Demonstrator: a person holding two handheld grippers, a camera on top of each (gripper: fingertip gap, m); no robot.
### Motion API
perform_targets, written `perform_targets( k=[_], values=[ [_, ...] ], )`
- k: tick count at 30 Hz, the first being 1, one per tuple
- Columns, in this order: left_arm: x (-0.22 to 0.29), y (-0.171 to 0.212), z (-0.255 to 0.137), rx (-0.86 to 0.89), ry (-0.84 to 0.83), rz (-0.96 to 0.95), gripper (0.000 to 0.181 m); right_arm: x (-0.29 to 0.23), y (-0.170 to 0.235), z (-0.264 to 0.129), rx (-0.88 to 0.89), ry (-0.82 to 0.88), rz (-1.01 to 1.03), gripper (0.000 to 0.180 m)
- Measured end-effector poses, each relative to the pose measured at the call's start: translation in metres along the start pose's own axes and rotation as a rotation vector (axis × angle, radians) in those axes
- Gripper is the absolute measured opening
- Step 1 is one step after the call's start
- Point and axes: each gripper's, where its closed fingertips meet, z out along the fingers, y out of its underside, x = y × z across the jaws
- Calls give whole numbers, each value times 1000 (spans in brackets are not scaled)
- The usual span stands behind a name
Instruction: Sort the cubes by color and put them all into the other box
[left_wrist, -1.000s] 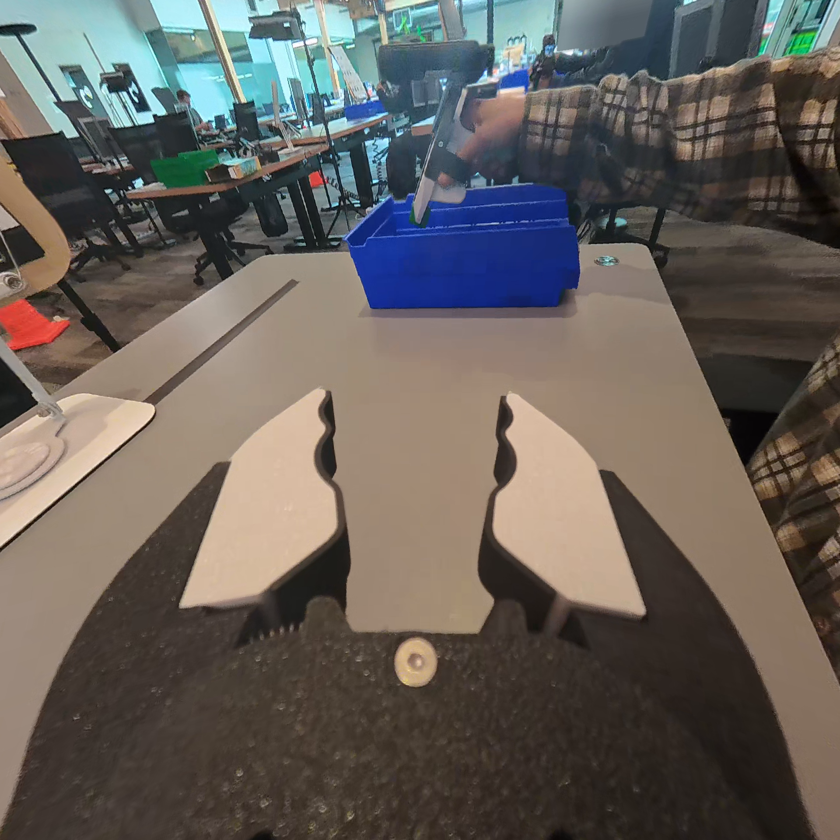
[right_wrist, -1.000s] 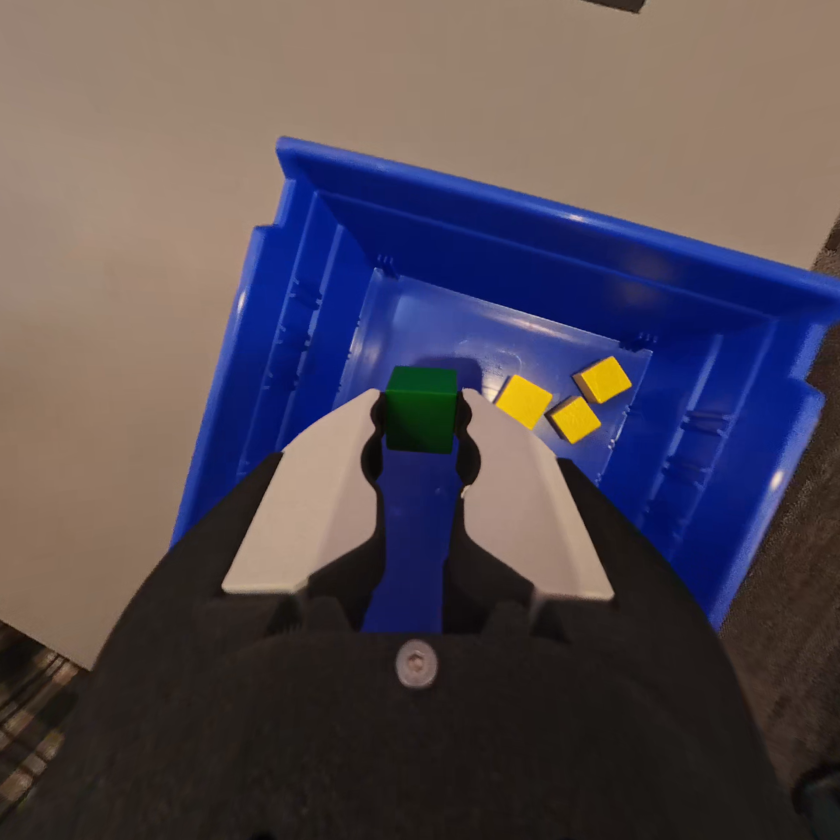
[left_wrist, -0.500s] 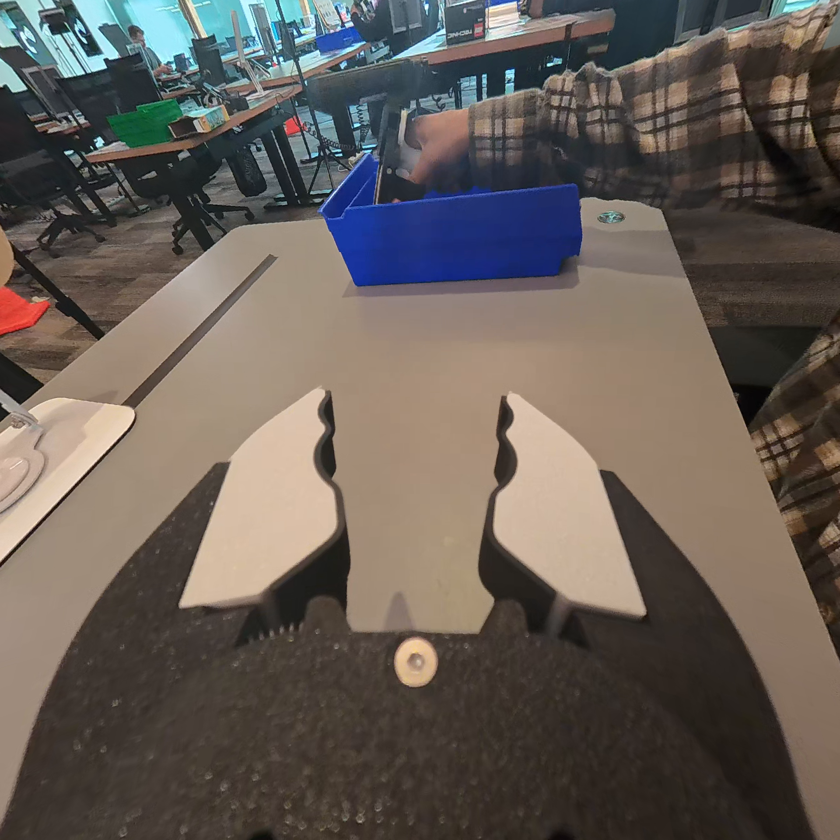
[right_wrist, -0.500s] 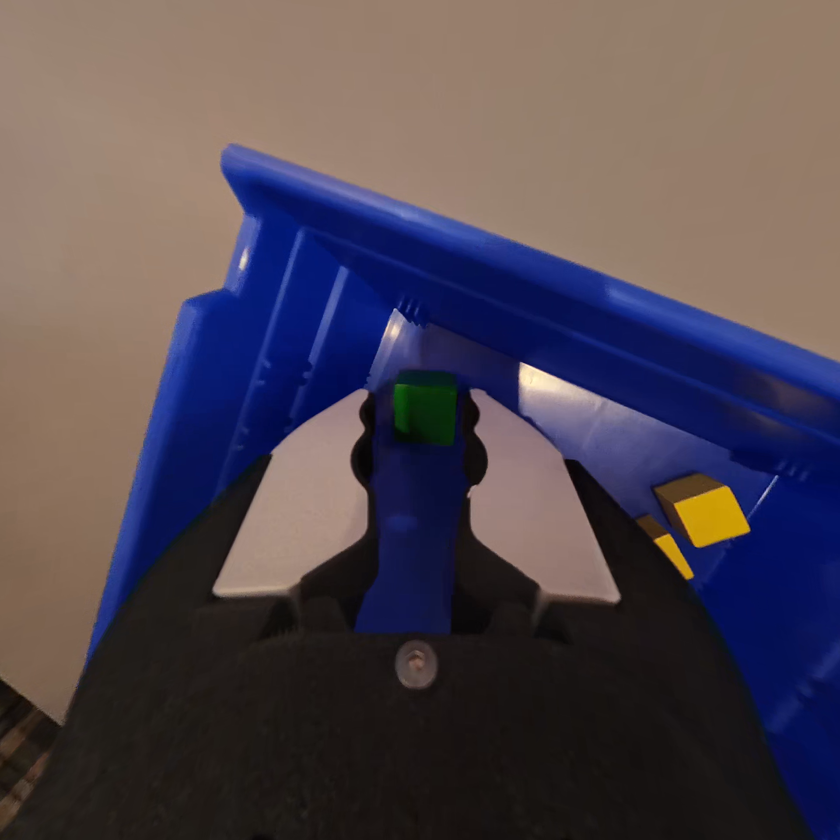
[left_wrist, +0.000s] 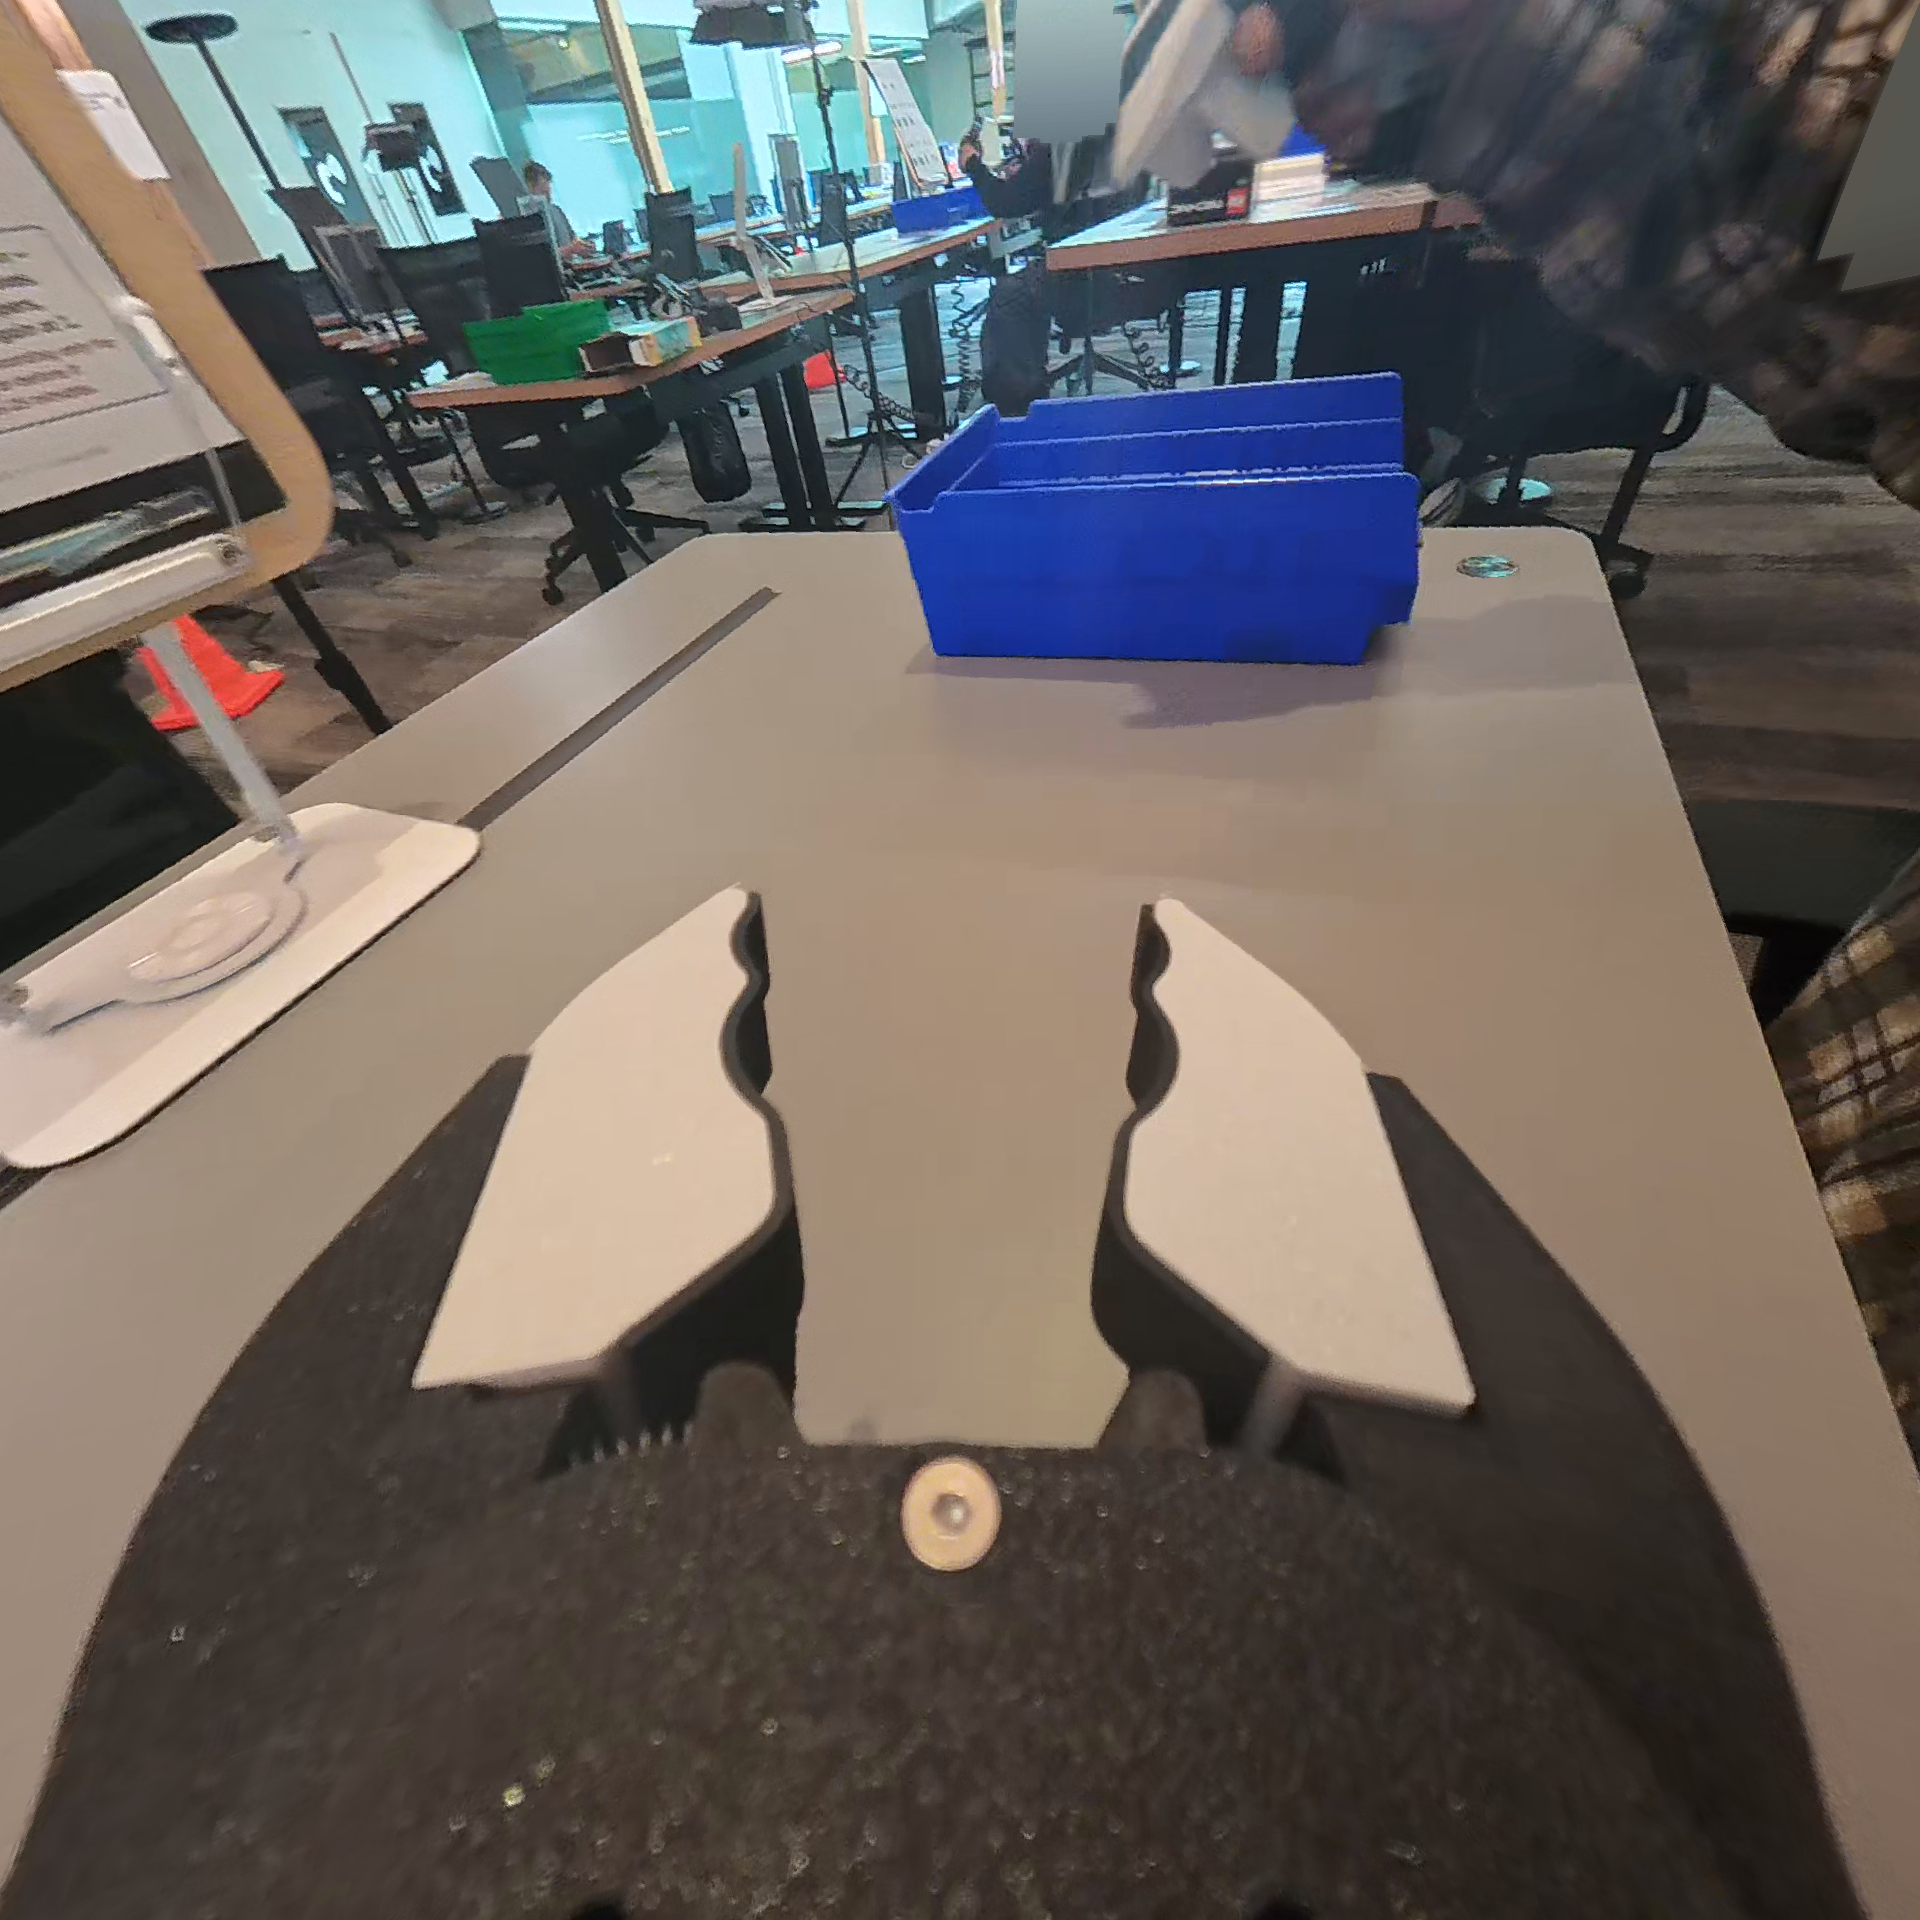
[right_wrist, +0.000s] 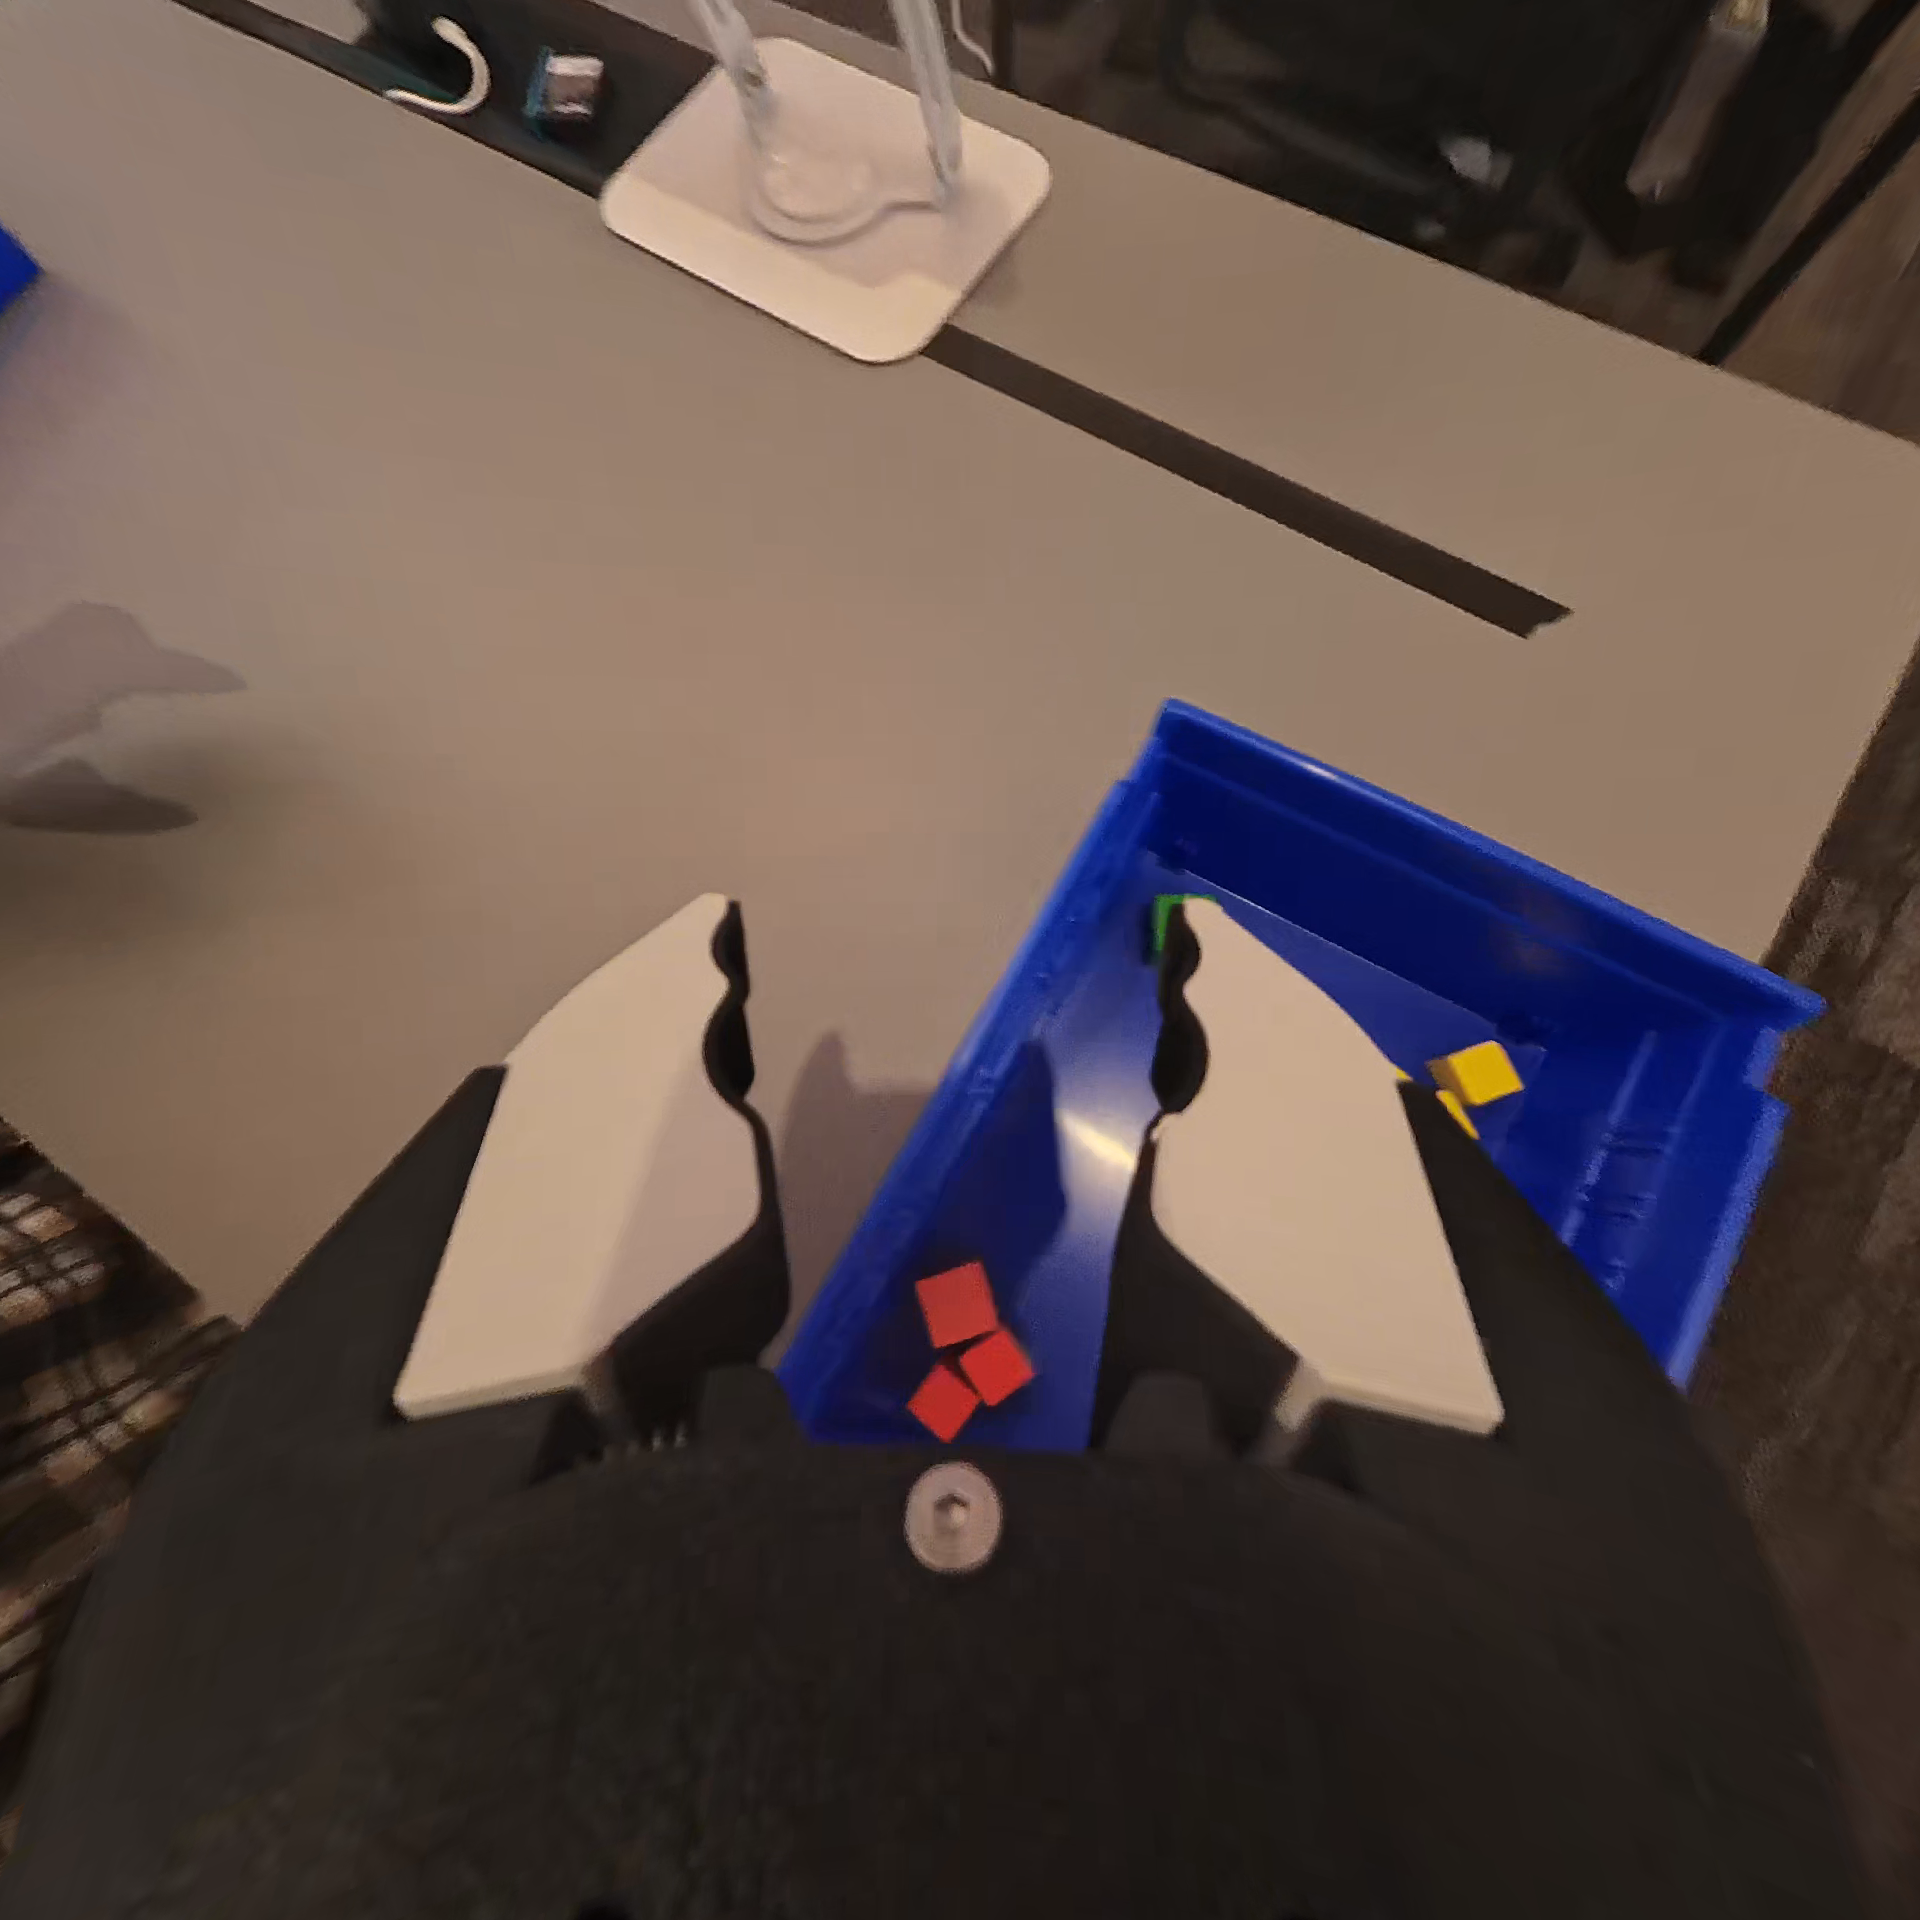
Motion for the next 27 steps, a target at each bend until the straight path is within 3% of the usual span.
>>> perform_targets(
  k=[4,8,13,18,22,27],
  values=[
    [-22,-3,-42,-24,-100,34,66,-60,6,9,69,-72,-43,82],
    [-63,-13,-123,-125,-277,82,64,-112,15,44,132,-160,-70,80],
    [-139,11,-285,-524,-647,23,59,-153,16,95,192,-213,-122,75],
    [-156,75,-417,-944,-823,-207,52,-162,8,135,227,-238,-128,74],
    [-145,128,-459,-1130,-879,-412,51,-163,5,154,264,-281,-93,74],
    [-142,176,-469,-1196,-966,-593,45,-164,11,166,265,-340,-52,74]
  ],
)
